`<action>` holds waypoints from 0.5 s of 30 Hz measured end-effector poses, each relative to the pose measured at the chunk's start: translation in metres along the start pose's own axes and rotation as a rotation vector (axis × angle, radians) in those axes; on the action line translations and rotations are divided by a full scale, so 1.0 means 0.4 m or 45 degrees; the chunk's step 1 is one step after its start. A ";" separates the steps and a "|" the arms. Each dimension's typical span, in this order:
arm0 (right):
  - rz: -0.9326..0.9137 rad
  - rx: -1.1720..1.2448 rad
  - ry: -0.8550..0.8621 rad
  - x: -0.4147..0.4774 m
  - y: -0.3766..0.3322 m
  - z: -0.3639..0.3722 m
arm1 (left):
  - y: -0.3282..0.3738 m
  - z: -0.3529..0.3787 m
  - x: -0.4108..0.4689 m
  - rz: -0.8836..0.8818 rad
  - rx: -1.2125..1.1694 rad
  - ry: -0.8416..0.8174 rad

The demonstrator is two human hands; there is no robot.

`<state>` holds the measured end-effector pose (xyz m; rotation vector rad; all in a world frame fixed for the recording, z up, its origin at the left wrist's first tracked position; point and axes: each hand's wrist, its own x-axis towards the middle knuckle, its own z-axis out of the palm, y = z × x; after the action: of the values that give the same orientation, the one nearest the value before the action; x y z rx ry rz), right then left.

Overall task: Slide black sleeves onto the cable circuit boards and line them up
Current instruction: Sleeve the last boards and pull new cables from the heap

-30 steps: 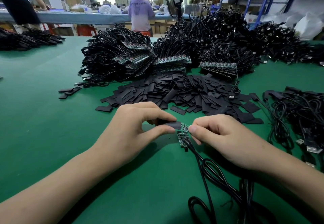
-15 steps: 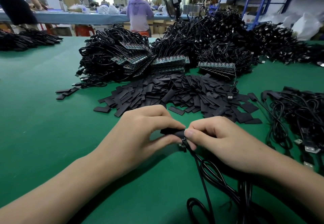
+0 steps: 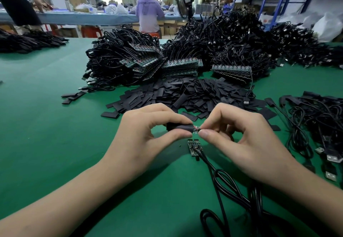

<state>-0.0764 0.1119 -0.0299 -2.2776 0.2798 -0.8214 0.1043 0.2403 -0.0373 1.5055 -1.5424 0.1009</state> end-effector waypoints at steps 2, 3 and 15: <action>-0.025 -0.021 0.001 0.000 0.001 -0.001 | -0.001 0.001 -0.001 -0.010 -0.017 -0.006; -0.035 -0.037 -0.002 0.001 0.001 0.000 | -0.001 0.001 -0.001 -0.013 -0.025 -0.016; 0.026 -0.035 0.060 0.002 0.004 0.002 | -0.004 0.007 0.002 -0.040 -0.021 0.009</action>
<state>-0.0752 0.1109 -0.0311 -2.2797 0.3373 -0.8664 0.1044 0.2376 -0.0392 1.5143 -1.5102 0.0745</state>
